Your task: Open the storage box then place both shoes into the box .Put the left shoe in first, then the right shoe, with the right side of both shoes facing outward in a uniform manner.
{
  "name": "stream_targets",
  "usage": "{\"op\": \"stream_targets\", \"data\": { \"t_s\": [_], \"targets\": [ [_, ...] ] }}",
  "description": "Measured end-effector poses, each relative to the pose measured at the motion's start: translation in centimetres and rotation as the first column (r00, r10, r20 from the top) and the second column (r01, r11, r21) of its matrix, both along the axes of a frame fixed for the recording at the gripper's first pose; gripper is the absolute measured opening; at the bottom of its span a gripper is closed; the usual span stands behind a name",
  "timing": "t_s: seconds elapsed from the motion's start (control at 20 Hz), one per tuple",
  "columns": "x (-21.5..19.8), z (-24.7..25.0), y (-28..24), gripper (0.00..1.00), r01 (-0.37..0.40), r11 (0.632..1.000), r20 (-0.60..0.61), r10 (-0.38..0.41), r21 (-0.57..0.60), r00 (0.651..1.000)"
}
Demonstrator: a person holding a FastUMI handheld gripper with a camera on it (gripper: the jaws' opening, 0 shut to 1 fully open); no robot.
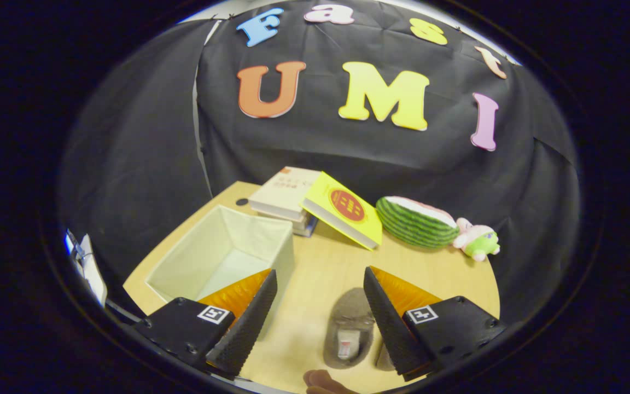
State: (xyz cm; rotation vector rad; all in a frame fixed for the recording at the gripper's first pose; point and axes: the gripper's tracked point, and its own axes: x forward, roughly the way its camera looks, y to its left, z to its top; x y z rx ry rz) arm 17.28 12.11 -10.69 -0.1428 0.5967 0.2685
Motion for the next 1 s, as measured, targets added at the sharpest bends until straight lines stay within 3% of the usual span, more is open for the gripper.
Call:
{"op": "stream_targets", "data": {
  "t_s": [0.15, 0.4, 0.55, 0.65, 0.8, 0.9, 1.0],
  "targets": [
    [-0.9, -3.4, -2.7, 1.00, -0.014, 0.998, -0.104, 0.008, -0.061, 0.995],
    [-1.3, -8.1, -7.1, 1.00, 0.038, 0.987, -0.223, -0.072, -0.156, 0.972],
    [-1.5, -11.6, -8.5, 0.98, 0.040, 0.983, -0.317, -0.096, -0.180, 0.943],
    [-2.4, -14.0, -9.7, 0.95, 0.065, 0.982, -0.412, -0.135, -0.179, 0.901],
    [-1.8, -16.5, -9.5, 0.83, 0.067, 0.987, -0.478, -0.131, -0.148, 0.868],
    [-1.0, -17.5, -10.0, 0.68, 0.074, 0.982, -0.481, -0.152, -0.176, 0.863],
    [-1.1, -19.3, -9.7, 0.52, 0.082, 0.981, -0.525, -0.162, -0.173, 0.836]
  ]
}}
